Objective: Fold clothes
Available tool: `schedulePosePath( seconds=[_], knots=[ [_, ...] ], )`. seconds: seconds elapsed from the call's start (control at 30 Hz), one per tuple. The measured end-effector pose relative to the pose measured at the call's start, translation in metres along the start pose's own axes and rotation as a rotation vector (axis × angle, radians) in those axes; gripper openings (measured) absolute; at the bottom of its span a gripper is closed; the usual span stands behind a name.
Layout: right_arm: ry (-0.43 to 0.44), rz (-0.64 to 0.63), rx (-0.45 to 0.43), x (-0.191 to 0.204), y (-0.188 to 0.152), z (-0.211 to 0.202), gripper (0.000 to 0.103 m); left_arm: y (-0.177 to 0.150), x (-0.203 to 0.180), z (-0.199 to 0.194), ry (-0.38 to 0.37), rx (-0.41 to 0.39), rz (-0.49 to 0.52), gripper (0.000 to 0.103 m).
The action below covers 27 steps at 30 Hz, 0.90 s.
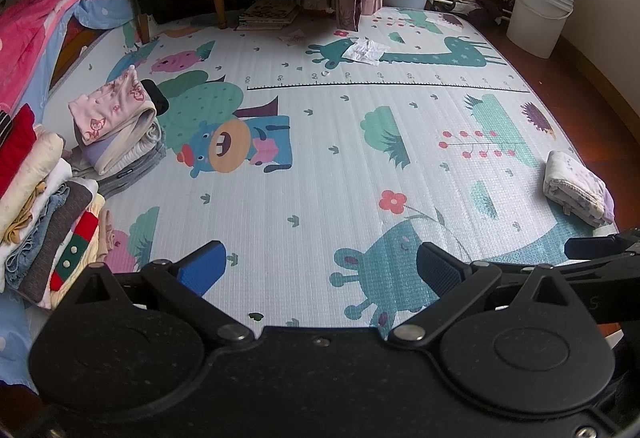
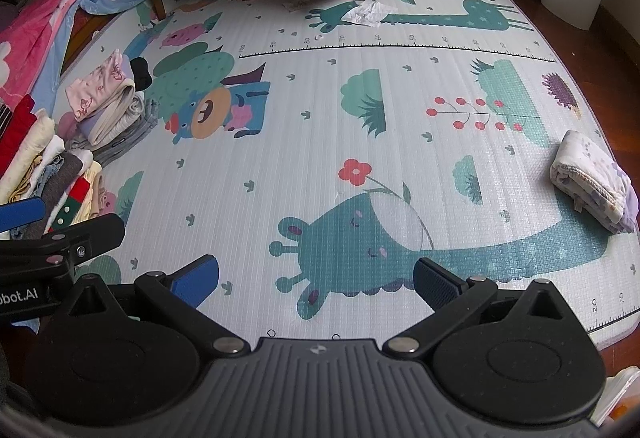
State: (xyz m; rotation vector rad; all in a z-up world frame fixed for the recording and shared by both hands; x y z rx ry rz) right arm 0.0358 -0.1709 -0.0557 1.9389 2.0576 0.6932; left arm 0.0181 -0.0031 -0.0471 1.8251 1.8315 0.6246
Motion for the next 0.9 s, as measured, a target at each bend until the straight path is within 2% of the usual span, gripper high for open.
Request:
schedulePosePath(
  seconds=[0.53, 0.7, 0.9],
  knots=[
    [0.021, -0.013, -0.008, 0.008, 0.005, 0.001, 0.103, -0.001, 0.004, 0.005, 0.004, 0.016, -0.022, 0.103],
    [0.055, -0.033, -0.021, 0.02, 0.014, 0.002, 0.103, 0.003, 0.018, 0.007, 0.012, 0.032, -0.085, 0.103],
    [0.095, -0.057, -0.037, 0.035, 0.026, 0.002, 0.103, 0.014, 0.053, -0.003, 0.033, -0.009, -0.222, 0.103]
  ],
)
Point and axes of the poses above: each gripper's, at about its wrist camera, not at the fingertips, and z roughly the way its jaws point, x to its left, y to its top, the point moved 4 cm from there along z, roughly the way its jaws point, and after that the axes turned 1 degree about -z, right-handed, at the moved point
